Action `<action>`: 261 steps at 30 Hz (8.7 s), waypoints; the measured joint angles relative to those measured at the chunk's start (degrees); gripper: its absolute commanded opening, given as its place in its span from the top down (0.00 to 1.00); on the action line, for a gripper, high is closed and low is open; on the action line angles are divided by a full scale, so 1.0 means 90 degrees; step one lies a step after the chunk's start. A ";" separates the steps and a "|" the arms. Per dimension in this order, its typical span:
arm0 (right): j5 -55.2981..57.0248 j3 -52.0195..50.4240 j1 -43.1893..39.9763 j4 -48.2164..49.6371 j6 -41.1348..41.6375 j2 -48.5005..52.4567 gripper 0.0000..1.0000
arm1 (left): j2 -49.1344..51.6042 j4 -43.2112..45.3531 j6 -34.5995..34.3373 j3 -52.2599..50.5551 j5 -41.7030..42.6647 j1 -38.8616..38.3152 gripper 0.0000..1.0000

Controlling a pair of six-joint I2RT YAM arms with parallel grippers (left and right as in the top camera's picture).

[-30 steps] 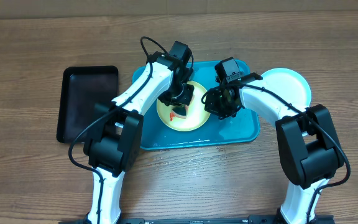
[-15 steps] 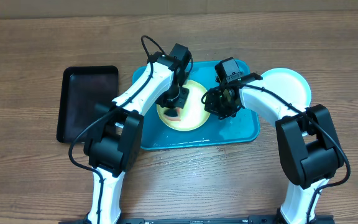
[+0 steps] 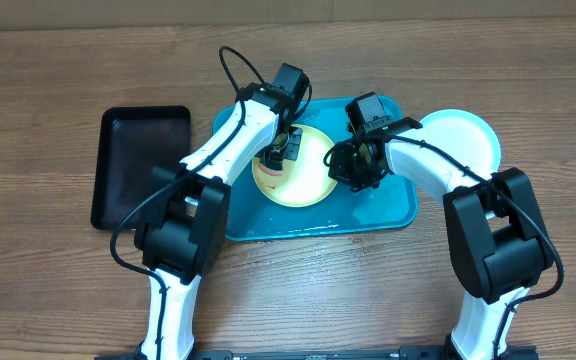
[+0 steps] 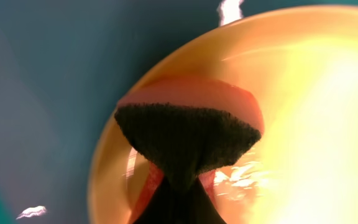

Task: Clean dirty plates on tray and stack at the side
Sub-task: 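Continue scrubbing the yellow plate in circles with the left gripper, then lift the sponge away and raise the yellow plate with right gripper, then carry the yellow plate right and stack it on the light blue plate, then place the sponge on the black tray with the left gripper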

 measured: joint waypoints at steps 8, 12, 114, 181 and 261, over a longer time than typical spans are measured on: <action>0.0000 0.0000 -0.0002 0.0007 -0.0007 0.0000 0.96 | 0.0000 0.0029 0.0505 0.0000 0.1336 -0.0112 0.96; 0.0002 0.0000 0.0000 0.0005 -0.0005 0.0000 0.96 | 0.0000 -0.0243 0.0814 0.0000 0.1489 -0.0272 0.96; 0.2749 0.0075 0.0510 -0.1554 -0.0675 -0.1634 0.96 | 0.0049 -0.2635 -0.0119 0.2722 0.0005 0.0746 0.96; 0.5272 0.0080 0.1377 -0.2300 0.0199 -0.2140 0.96 | 0.0049 -0.2584 -0.0121 0.2623 0.0323 0.0748 0.96; 0.0211 0.0889 -0.2960 -0.2669 -0.1889 -0.2030 0.00 | -0.0306 -0.1773 0.0520 0.0500 -0.0539 0.3067 0.96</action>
